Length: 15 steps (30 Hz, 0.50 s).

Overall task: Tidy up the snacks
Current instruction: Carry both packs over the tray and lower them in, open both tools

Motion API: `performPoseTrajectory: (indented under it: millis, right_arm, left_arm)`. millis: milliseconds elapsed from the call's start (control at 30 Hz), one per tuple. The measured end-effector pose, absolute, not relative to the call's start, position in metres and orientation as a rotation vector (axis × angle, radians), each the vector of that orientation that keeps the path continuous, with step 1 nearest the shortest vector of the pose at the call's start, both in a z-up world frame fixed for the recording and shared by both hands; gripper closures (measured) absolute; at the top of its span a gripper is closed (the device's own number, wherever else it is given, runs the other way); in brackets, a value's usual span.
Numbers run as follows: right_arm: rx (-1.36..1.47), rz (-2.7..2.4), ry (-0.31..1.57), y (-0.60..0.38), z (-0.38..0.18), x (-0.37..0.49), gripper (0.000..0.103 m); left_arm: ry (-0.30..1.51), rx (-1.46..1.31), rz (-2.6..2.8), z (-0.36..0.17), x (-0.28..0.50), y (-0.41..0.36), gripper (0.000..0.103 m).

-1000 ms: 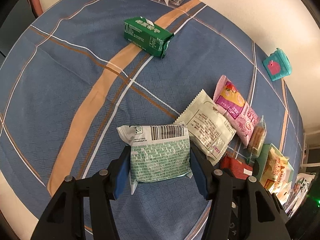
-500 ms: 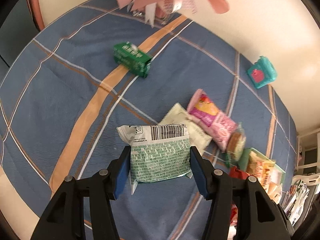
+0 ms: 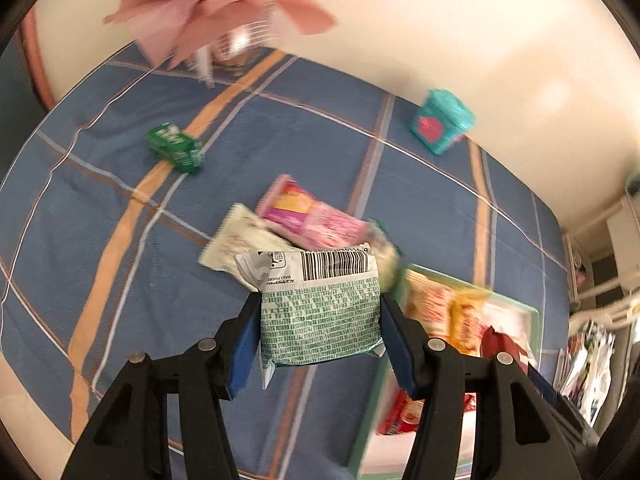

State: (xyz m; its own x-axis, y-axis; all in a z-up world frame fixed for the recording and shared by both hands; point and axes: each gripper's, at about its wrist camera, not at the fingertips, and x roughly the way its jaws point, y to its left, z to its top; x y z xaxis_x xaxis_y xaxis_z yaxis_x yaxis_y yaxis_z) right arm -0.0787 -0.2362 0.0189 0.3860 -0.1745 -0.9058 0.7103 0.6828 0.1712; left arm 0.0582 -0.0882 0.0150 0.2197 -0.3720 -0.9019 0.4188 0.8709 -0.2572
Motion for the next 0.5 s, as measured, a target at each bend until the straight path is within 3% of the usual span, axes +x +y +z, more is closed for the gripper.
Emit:
performPoseTrajectory:
  millis: [500]
  right_arm:
    - [0.707,-0.766,0.959,-0.298,0.029,-0.155,0.039]
  left_arm:
    - [1.172,0.275,-0.797,0.024,-0.041,-0.184,0.044]
